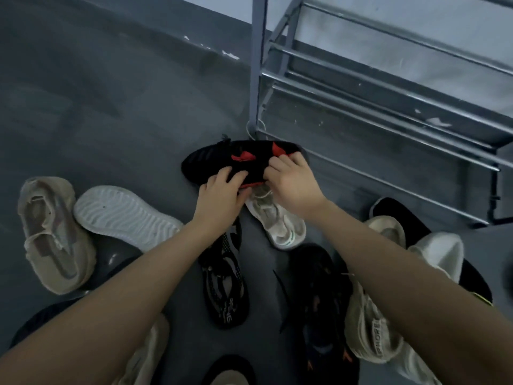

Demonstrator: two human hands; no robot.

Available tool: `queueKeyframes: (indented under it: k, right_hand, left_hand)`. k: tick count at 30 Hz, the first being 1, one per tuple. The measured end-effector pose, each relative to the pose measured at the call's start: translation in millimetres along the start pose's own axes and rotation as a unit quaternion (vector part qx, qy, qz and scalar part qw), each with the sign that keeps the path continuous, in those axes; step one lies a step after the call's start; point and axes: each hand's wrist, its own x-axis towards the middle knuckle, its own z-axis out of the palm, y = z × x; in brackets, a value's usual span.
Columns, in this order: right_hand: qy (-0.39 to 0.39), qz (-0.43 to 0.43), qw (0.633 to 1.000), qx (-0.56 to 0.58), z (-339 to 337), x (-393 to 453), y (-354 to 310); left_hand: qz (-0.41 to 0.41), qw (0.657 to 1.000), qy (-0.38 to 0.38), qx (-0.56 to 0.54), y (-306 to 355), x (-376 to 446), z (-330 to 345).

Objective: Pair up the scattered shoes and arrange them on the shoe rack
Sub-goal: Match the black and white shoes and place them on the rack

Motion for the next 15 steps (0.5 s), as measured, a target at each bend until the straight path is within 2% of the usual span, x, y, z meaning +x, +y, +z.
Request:
queueKeyframes:
  k: [3,7,10,15]
  right_hand:
    - [0.025,0.027,0.998,0.059,-23,-28,-18]
    - [0.042,0.114,0.990,0.069,-57,-81,-23]
    - [0.055,0.186,0.980,0.034,-83,-126,-32]
    - [0.060,0.303,0.951,0.006,-111,-201,-59]
  left_hand:
    - [0.069,0.994,0.076,-0.023,11,-12,0]
    - [0.114,0.988,0.094,-0.033,49,-33,-2]
    - [0.123,0.990,0.053,-0.031,88,-51,4]
    - [0.217,0.967,-0.022,-0.128,129,-82,21]
